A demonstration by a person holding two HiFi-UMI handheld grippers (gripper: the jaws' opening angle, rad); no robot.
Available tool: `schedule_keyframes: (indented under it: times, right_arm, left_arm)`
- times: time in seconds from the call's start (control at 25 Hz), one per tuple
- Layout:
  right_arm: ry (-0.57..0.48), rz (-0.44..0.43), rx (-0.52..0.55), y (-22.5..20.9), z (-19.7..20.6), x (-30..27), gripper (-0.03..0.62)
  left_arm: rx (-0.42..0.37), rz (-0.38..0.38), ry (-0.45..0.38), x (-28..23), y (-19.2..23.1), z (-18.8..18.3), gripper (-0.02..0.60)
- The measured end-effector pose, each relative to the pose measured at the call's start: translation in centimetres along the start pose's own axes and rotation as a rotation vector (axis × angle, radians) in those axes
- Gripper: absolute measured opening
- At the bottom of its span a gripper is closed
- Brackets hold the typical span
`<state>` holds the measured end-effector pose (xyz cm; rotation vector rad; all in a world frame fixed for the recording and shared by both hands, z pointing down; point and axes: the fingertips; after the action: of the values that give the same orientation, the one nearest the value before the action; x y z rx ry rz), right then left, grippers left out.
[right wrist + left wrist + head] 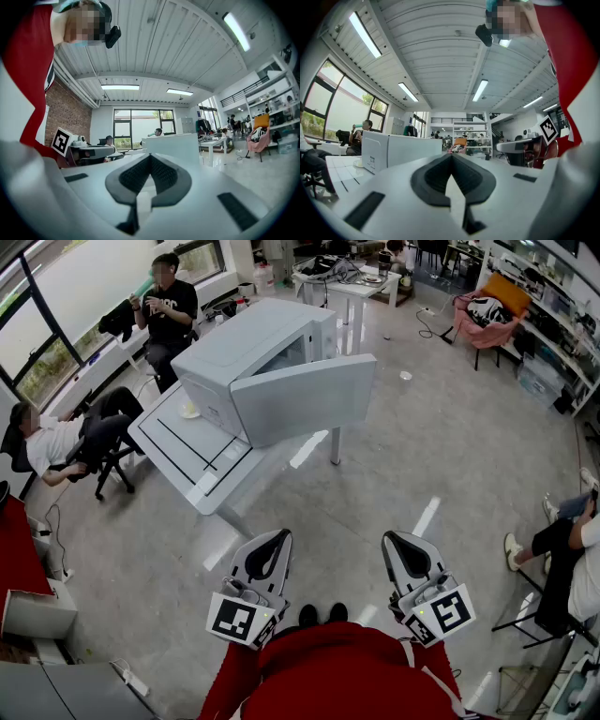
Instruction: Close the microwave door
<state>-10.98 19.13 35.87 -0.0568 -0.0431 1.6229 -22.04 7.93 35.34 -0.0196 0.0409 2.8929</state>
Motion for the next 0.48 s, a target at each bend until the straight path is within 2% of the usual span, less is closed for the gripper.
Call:
schedule_keyframes:
  times: [0.48]
  right_arm:
    - [0.002, 0.001, 0.003, -0.11, 0.1, 0.08, 0.012]
  left_arm:
    - [-0.008, -0.018, 0.01, 0.29, 0.2, 0.07, 0.009]
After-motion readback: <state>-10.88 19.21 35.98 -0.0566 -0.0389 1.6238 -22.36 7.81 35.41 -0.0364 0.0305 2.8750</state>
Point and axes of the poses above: the fingertips, and each gripper's own axes: x backward along the fingers, y to its left, z out of its underside, and after that the axes turned 3 degrees about x, right-handed
